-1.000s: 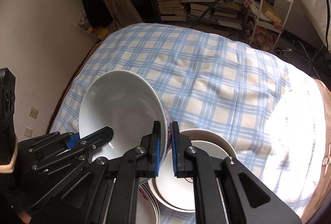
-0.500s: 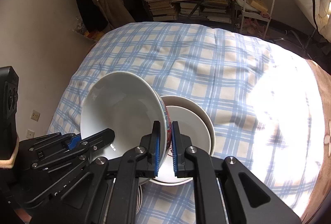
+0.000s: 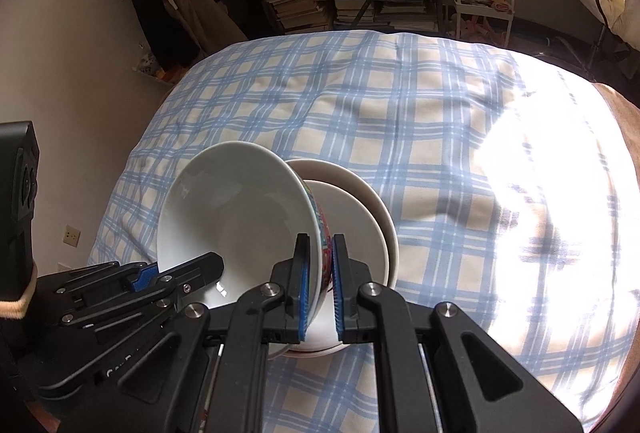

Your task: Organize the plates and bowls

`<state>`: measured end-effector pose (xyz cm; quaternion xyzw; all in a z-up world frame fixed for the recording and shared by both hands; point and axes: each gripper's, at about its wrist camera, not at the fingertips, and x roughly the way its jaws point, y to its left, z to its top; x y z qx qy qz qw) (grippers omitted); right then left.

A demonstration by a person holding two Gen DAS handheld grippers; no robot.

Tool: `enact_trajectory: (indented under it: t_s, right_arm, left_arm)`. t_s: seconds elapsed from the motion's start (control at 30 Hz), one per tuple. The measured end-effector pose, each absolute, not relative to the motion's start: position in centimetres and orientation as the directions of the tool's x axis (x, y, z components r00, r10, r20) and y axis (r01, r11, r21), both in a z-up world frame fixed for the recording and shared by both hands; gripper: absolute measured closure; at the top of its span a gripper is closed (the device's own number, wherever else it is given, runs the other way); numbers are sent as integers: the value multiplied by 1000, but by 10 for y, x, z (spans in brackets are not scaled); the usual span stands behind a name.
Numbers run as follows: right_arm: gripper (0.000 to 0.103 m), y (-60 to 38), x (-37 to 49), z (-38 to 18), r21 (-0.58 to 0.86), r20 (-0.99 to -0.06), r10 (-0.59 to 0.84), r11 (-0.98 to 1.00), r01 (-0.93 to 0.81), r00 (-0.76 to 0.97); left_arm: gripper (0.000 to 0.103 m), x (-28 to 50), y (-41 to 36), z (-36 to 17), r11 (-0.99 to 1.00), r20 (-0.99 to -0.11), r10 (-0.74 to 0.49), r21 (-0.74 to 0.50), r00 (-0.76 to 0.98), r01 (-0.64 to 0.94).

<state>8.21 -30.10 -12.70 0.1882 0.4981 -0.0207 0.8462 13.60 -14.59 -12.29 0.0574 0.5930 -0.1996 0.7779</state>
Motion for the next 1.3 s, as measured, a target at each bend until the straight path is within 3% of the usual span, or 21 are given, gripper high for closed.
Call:
enact_trajectory:
  t_s: [0.4, 0.87, 1.3]
  right_arm:
    - [92, -316, 79, -136, 340, -845, 171, 903, 262, 507]
    - [92, -311, 84, -144, 293, -865, 137, 919, 264, 482]
    - [91, -322, 82, -150, 333, -867, 171, 898, 288, 468]
  left_arm:
    - [88, 131, -160, -128, 910, -957, -198, -98, 214, 404]
    - [86, 130, -166, -135, 911, -967, -140, -41, 214, 411]
    - [86, 124, -167, -134, 895, -965, -154, -45, 213, 444]
